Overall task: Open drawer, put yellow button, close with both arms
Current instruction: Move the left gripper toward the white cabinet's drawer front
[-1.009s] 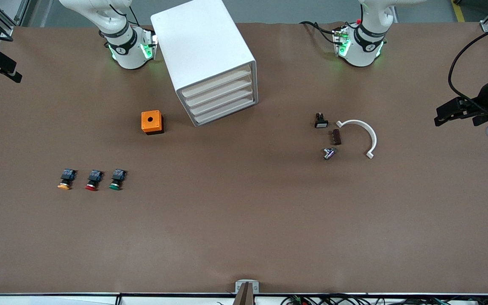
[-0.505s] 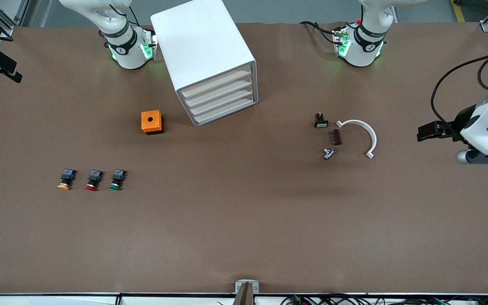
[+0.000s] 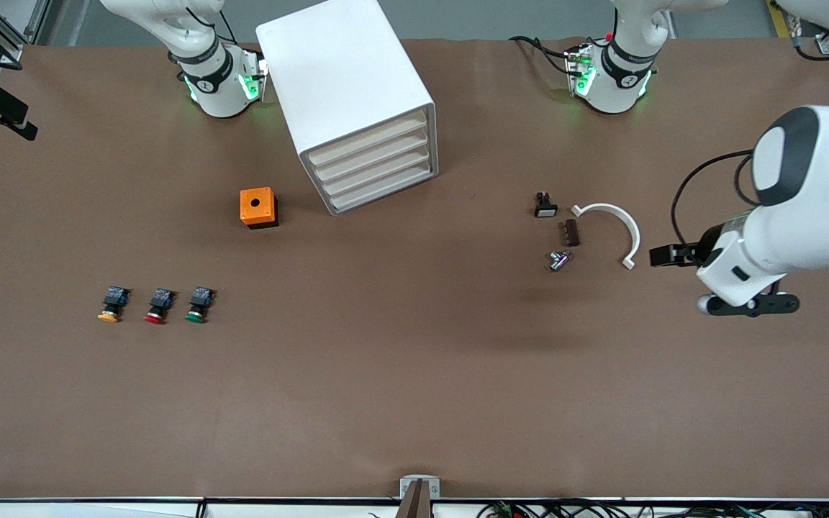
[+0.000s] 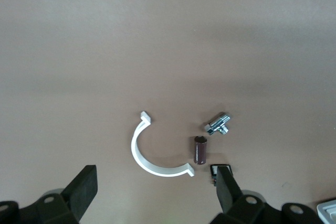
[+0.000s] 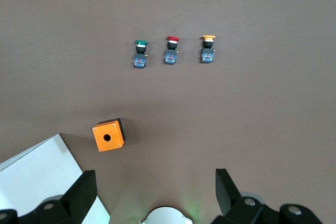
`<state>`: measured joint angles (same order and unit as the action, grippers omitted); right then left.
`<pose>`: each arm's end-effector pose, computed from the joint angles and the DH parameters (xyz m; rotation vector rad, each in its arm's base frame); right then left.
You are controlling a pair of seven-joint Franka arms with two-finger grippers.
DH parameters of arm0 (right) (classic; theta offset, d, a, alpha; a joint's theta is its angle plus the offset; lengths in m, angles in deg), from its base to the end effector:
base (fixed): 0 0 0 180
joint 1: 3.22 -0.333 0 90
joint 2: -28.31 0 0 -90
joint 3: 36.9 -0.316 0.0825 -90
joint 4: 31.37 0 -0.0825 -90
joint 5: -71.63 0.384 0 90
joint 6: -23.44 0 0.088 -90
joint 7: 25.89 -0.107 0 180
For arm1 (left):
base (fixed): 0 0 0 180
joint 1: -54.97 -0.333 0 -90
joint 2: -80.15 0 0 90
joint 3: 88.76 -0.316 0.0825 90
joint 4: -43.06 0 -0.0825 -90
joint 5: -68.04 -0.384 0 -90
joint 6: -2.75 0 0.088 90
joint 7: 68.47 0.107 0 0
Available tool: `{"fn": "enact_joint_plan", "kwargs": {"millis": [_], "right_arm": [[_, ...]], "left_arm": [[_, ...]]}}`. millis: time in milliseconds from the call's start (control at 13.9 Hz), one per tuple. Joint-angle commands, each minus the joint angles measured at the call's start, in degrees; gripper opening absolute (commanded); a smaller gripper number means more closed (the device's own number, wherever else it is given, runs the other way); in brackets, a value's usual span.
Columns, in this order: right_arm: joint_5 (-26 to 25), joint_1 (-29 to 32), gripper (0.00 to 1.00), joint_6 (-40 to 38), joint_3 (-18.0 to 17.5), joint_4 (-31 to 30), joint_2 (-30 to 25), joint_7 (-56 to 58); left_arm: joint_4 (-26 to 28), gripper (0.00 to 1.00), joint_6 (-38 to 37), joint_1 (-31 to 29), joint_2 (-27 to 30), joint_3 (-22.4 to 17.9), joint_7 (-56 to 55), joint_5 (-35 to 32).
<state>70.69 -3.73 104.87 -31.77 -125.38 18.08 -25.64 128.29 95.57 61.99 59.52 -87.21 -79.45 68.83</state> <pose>0.4796 -0.0454 0.6713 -3.1373 0.1203 0.0655 0.6350 -0.0949 0.4501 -3.1049 -0.0698 0.3558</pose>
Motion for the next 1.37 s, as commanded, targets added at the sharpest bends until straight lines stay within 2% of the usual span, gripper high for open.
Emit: {"fn": "enact_joint_plan", "kwargs": {"millis": [0,433,721,1153,1298], "right_arm": [[-0.2,0.33,1.0,-0.49,-0.12,0.06,-0.75,0.54],[-0.2,0.42,1.0,-0.49,-0.03,0.06,-0.75,0.54],[-0.2,0.42,1.0,-0.49,-0.03,0.06,-0.75,0.54],[-0.2,0.42,1.0,-0.49,-0.03,0.06,-0.75,0.54],[-0.2,0.42,1.0,-0.4,-0.03,0.06,-0.75,0.54]], "left_arm": [[-0.77,1.0,0.26,1.68,-2.04,-0.06,-4.47,-1.06],[-1.56,1.0,-4.75,8.71,-3.1,-0.06,-24.32,0.08],[-3.4,1.0,-6.07,10.3,-6.25,-0.06,-40.75,15.43],[-4.2,1.0,-9.23,12.76,-11.44,0.11,-71.24,28.1],[-8.13,1.0,-9.41,13.55,-15.29,0.11,-79.6,30.22]]}}
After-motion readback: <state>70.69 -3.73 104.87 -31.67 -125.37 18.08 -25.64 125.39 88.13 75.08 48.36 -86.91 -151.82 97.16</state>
